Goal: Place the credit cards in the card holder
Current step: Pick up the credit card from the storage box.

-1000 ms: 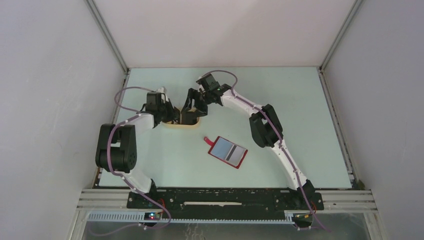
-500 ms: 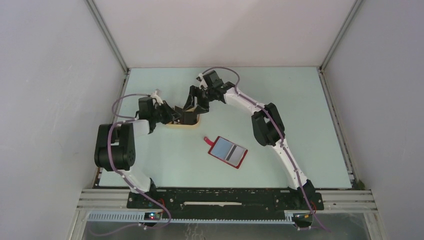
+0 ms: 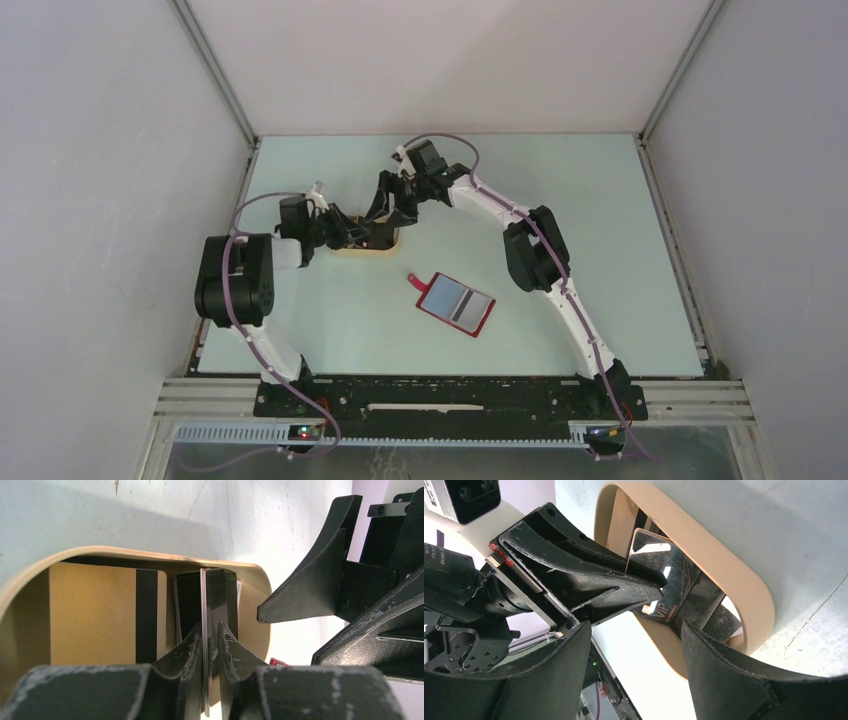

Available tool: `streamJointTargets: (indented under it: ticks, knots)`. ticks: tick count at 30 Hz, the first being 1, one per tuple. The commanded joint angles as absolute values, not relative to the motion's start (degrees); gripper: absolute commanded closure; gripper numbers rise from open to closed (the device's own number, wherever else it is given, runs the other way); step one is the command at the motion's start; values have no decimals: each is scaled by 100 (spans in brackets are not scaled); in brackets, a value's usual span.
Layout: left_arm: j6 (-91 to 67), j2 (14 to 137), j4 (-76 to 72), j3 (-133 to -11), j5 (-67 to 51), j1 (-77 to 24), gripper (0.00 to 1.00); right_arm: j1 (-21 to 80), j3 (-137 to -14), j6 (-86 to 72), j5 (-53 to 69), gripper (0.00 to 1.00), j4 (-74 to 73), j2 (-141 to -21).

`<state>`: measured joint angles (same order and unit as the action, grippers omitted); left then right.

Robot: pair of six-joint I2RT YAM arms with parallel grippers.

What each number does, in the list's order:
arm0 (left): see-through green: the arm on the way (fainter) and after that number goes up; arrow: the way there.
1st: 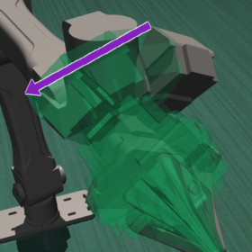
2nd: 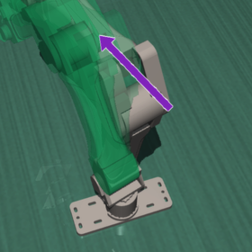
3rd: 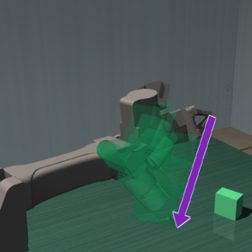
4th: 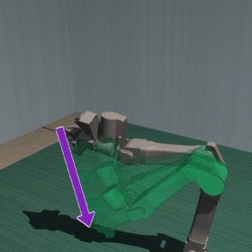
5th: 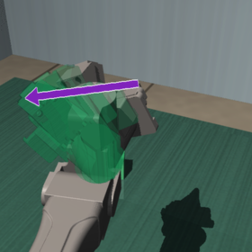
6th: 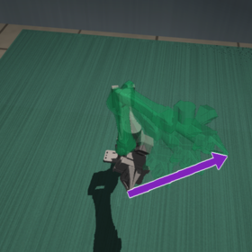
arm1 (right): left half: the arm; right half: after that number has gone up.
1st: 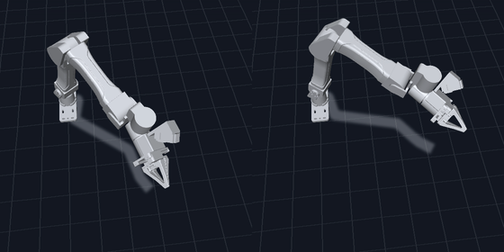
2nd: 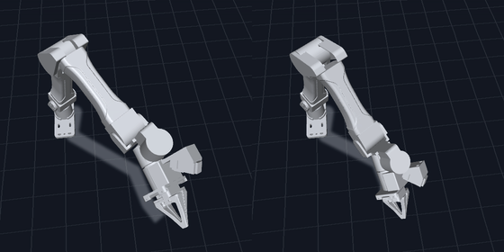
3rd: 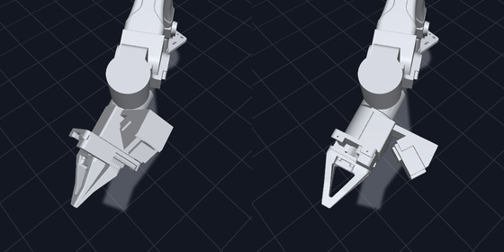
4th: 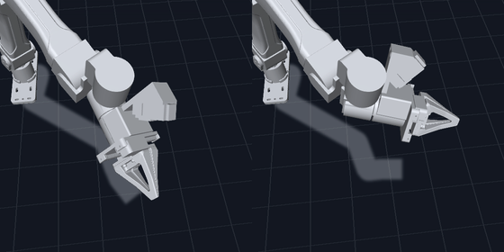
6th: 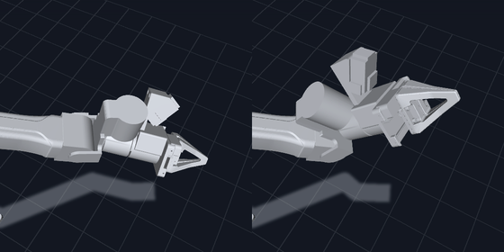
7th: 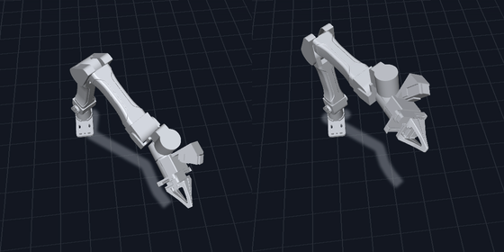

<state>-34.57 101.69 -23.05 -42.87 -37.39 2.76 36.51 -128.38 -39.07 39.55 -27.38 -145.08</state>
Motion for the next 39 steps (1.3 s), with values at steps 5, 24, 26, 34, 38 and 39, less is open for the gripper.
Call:
streamJointTargets:
  ticks: [5,24,26,34,38,39]
  knots:
    - [-3534,10082,-2542,-4384,-3912,323,80,3621,-12825,-3791,4091,25,-2609,-14086]
    - [-3875,10079,-2935,-4268,-4161,422,83,3604,-12762,-3779,4148,25,-2570,-14018]
    - [-3891,10074,-2961,-4256,-4166,421,83,3604,-12769,-3774,4148,25,-2578,-14008]
    - [-4034,10009,-3156,-4122,-4198,506,85,3604,-12760,-3772,4166,25,-2577,-14001]
    - [-4119,10042,-3297,-4053,-4286,552,84,3604,-12761,-3773,4166,25,-2565,-14001]
    - [-4126,10051,-3313,-4038,-4289,557,84,3604,-12760,-3771,4162,25,-2576,-14001]
